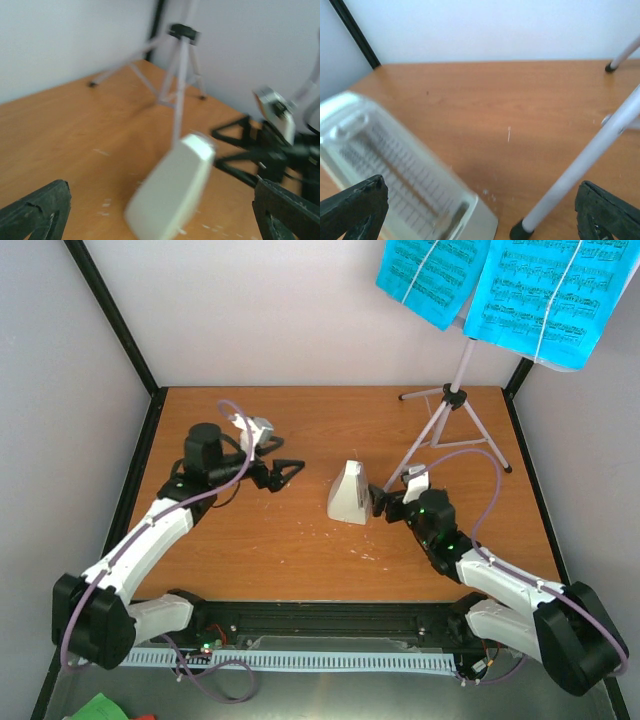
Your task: Pack up the instrument practice props
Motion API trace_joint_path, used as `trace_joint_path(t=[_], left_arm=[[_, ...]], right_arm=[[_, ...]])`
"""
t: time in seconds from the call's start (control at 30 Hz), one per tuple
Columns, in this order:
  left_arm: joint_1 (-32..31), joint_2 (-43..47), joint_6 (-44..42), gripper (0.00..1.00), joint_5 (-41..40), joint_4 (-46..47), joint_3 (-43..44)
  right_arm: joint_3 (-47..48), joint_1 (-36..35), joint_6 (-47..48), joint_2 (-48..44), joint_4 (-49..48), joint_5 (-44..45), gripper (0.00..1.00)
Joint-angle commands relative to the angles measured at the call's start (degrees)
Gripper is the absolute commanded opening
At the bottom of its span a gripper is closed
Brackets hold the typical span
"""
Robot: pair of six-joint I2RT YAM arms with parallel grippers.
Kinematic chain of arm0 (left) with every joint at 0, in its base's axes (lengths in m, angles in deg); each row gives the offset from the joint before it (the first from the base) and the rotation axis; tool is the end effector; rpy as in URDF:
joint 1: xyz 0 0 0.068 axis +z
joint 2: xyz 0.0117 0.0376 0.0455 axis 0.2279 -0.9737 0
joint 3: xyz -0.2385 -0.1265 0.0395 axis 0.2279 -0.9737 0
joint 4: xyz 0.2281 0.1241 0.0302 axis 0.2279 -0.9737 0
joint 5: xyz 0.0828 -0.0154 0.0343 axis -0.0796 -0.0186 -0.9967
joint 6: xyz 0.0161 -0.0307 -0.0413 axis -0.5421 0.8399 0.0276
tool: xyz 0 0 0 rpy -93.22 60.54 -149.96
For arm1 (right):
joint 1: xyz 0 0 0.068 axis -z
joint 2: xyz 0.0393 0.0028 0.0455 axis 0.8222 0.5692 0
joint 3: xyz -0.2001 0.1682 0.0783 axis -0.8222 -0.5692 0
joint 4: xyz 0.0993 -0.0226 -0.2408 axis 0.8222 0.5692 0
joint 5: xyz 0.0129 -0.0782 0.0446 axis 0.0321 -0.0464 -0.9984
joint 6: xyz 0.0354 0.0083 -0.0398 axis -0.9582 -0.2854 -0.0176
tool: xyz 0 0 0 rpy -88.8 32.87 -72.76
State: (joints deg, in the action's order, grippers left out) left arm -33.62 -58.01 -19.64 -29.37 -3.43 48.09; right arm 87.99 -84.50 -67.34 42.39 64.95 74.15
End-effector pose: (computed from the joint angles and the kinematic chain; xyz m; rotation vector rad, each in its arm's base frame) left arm 0.2384 -0.1137 0.3112 0.7413 1.7733 -0.9751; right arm 0.1897 0.1044 0.1961 -0.2320 1.8646 0.4770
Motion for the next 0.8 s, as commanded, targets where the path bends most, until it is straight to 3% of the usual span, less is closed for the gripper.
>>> trace_joint_path(t=[0.0,0.17,0.4,0.57,0.77], left_arm=[[-6.1,-6.0,-3.3,1.0,10.7,-0.6,7.1],[-8.6,-15.6,-4.3,0.98,12.1,-1.1,14.3],[-10.6,-28.7,-4.7,0.94,15.2,0.8,21.4],[-13.8,-32.7,-5.8,0.92,11.4,1.6,22.3],[-15.3,-32.5,-5.0,0.91,9.9,4.5,17.0]], right_arm=[[-0.8,7.3,2.2,-0.3,-9.1,-14.6,1.0],[-3.3,10.6,-0.1,1.7,-16.1,-20.7,1.0],[-4.8,10.7,-0.6,-2.6,-15.5,-23.8,1.0],[-5.3,10.7,-0.3,-4.0,-14.8,-23.3,1.0],[-5.6,10.7,0.2,-5.4,-14.2,-23.0,1.0]])
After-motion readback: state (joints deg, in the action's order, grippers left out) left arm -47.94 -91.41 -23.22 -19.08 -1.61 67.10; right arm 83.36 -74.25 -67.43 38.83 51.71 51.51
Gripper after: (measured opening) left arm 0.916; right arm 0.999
